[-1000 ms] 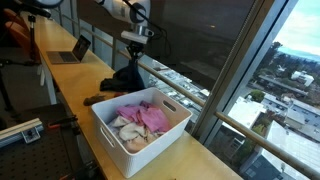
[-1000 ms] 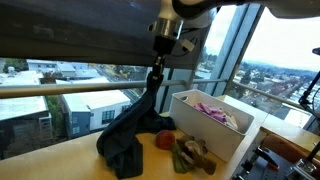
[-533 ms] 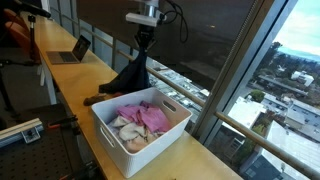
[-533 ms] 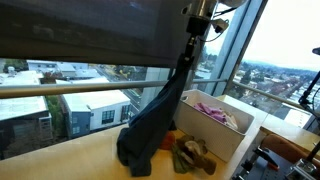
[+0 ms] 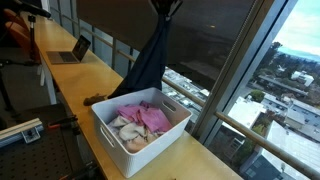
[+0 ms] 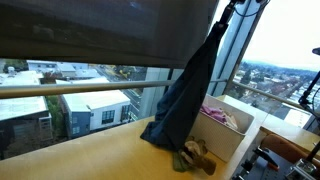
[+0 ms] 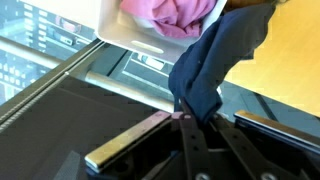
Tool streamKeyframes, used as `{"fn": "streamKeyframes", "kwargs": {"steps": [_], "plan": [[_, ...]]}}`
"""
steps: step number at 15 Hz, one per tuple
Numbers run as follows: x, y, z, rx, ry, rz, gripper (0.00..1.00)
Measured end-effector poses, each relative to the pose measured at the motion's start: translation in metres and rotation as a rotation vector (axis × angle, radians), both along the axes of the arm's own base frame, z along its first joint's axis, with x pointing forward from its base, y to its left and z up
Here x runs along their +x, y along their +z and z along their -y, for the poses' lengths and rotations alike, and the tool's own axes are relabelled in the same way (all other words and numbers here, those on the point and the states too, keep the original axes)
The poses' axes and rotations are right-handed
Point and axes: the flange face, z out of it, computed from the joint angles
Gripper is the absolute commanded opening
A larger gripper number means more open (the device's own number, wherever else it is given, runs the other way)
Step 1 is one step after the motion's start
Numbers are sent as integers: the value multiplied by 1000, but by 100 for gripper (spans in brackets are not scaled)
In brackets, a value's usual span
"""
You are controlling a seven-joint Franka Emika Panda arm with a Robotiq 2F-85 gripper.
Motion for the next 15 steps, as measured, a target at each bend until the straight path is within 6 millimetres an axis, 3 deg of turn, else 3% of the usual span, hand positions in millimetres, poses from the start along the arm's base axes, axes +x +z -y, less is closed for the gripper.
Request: {"fn": "streamKeyframes", "kwargs": {"steps": [4, 7, 11, 15], "plan": [[-34, 89, 52, 2, -42, 100, 1], [-49, 133, 77, 0, -68, 156, 1], [-54, 157, 91, -2, -91, 190, 1], [-46, 156, 93, -2, -92, 195, 1]]}}
